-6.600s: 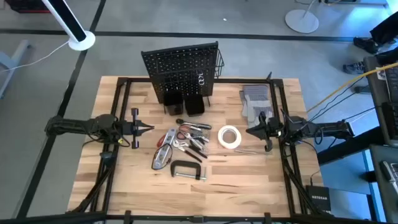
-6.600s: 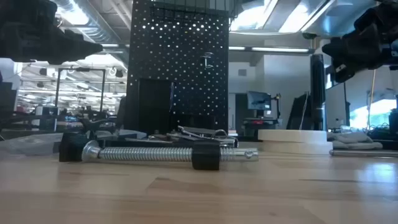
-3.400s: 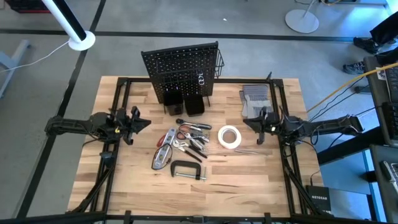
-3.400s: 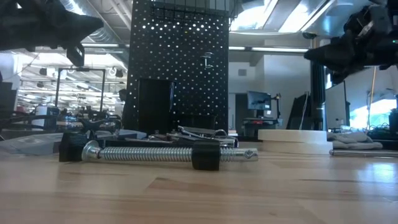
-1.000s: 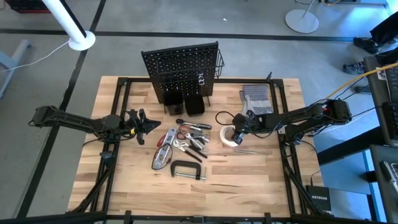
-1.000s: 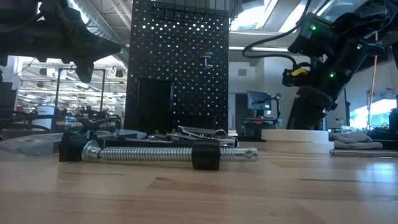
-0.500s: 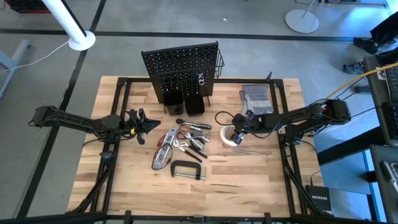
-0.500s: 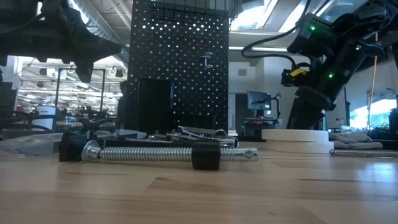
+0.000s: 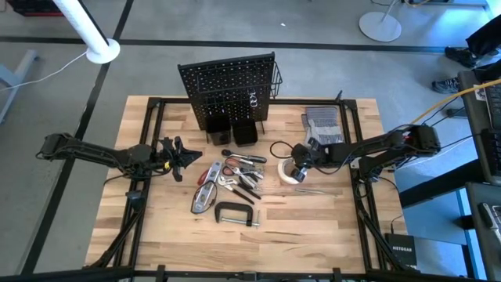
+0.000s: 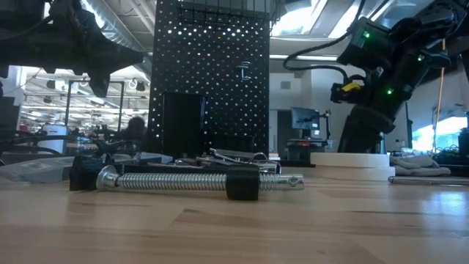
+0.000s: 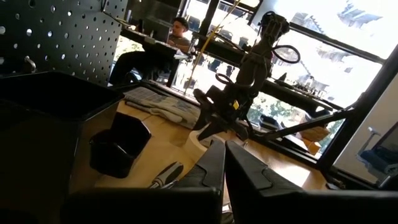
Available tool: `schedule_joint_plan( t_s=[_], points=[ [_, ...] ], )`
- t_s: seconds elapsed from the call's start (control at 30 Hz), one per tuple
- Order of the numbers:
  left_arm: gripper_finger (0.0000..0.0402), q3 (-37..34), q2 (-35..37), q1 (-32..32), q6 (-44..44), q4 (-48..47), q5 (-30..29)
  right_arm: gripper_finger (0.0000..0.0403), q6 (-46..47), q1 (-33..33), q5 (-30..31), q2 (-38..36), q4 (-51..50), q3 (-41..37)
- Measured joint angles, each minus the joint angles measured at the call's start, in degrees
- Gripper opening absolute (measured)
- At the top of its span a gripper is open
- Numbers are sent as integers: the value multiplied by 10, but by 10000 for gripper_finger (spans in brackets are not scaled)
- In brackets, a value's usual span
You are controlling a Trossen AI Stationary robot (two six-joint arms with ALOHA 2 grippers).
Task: Hang tools onto peg board
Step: Put the white tape into the wire basket on the pegboard
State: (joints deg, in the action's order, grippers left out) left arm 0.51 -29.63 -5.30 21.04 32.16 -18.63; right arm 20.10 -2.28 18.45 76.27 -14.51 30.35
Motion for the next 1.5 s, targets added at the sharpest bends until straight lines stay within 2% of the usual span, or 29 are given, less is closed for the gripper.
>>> schedule_joint_plan(
  t_s=[0.13, 0.33, 0.67, 1.0, 1.5],
  points=[
    [1, 0, 0, 0, 0, 0, 0, 93, -29, 0, 4, -19, 1, 21],
    [1, 0, 0, 0, 0, 0, 0, 80, -91, 0, 5, -33, -14, 60],
    [1, 0, 0, 1, -11, 16, -3, 83, -263, 0, 51, -34, -33, 168],
    [1, 0, 0, 1, -21, 44, -40, 84, -392, 0, 45, -35, -33, 281],
    [1, 0, 0, 1, -32, 29, -59, 82, -505, 1, 10, -35, -45, 485]
  ],
)
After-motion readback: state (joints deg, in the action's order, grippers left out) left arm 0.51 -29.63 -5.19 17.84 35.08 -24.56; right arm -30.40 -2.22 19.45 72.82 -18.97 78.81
